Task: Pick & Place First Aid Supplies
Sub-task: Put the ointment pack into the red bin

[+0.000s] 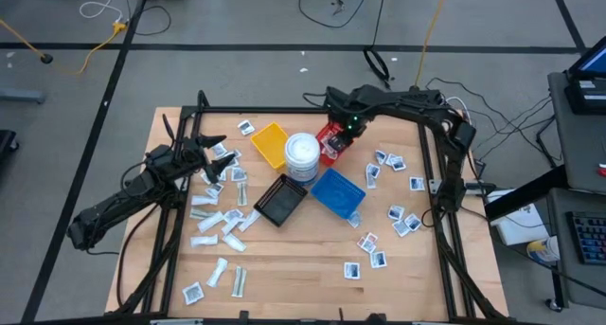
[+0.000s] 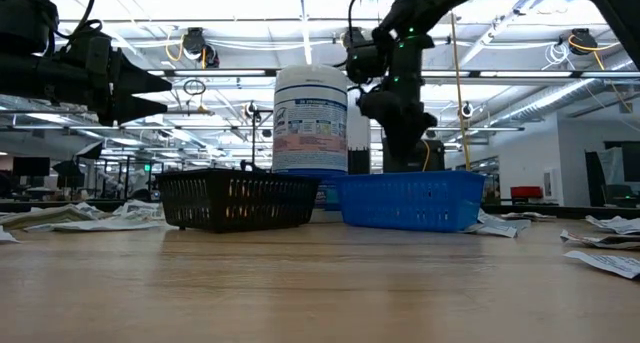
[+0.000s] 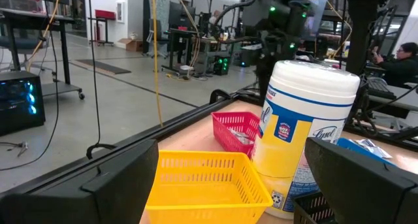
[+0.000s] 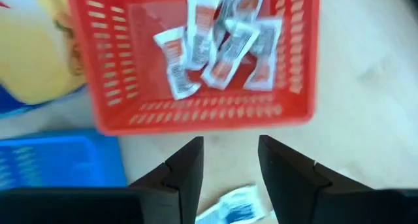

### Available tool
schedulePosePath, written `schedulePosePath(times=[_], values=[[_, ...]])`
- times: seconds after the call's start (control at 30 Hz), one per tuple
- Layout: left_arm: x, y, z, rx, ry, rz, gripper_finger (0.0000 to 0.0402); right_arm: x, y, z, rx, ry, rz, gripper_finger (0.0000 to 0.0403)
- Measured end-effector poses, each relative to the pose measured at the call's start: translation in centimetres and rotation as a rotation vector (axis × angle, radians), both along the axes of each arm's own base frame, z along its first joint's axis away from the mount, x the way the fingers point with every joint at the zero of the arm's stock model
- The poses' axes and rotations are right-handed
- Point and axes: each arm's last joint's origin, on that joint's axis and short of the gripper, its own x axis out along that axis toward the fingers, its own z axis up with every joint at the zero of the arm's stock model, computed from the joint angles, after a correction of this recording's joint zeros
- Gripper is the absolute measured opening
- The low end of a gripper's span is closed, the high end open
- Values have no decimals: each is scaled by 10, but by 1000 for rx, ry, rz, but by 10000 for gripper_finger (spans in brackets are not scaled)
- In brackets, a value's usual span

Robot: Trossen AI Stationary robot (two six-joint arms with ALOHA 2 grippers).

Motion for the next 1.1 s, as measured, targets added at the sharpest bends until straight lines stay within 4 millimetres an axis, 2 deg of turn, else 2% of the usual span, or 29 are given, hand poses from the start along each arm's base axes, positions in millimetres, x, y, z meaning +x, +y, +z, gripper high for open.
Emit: schedulePosePath(times=[0.37, 0.67, 0.87, 1.1], values=[[0, 0, 0, 0, 0, 0, 392, -42, 29, -2, 61, 53, -338, 134], [0, 0, 0, 0, 0, 0, 392, -64, 47, -8, 45, 83, -561, 129], [0, 0, 0, 0, 0, 0, 392, -57, 70, -3, 29, 66, -620, 129], [0, 0, 0, 0, 0, 0, 392, -41, 122, 0, 21, 55, -639, 129]])
